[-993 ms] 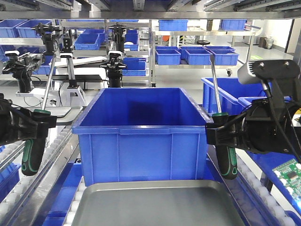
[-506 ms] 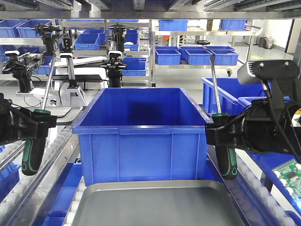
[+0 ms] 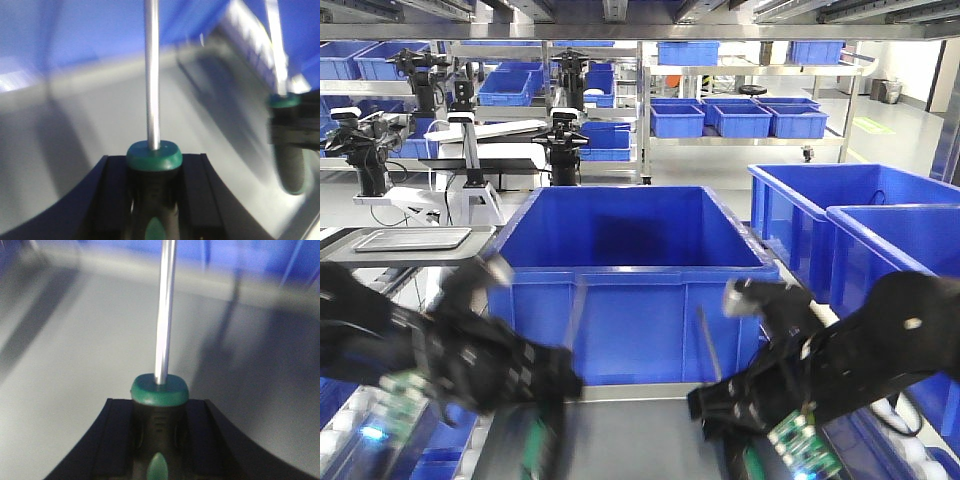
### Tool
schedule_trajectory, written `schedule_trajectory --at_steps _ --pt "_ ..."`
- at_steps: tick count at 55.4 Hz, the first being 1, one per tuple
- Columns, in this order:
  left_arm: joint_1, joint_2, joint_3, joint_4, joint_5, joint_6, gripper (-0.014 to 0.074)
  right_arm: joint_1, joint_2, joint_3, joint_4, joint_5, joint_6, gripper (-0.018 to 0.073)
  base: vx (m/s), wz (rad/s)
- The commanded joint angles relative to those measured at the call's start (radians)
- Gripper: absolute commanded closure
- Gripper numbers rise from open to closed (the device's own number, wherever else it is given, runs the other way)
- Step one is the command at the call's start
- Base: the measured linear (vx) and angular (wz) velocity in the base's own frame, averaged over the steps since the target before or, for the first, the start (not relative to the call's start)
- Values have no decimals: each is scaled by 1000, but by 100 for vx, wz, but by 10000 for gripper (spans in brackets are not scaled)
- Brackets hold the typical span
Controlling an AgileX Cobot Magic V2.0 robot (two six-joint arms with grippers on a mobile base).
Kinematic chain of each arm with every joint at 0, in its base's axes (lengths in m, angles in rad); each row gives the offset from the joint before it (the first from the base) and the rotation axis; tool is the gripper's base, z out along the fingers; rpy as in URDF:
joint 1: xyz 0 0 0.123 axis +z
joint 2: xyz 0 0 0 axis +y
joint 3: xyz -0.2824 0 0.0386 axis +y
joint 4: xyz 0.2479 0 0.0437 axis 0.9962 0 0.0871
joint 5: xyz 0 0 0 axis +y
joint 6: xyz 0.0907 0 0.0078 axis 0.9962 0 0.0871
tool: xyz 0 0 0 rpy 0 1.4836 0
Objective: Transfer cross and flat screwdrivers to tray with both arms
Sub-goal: 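Lower both screwdrivers onto the grey tray and open both grippers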
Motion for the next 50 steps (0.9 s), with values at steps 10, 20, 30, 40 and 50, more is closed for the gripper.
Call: schedule_trajectory --at_steps 10,20,30,40,50 --pt "-26 64 -29 -77 12 -8 458 -2 -9 -32 34 -30 -2 454 0 0" --pt "-26 85 -29 -77 32 -8 216 -2 -9 -32 34 -28 -2 241 0 0" --pt "-25 61 -29 -77 35 2 13 -2 -22 -32 54 -27 0 20 0 0" --pt "-24 -55 -29 -76 -33 50 -18 -3 -122 -32 57 -47 -14 -13 0 0" --pt "-24 -233 -29 -75 -153 116 18 -3 -288 -32 57 -138 -41 8 0 0"
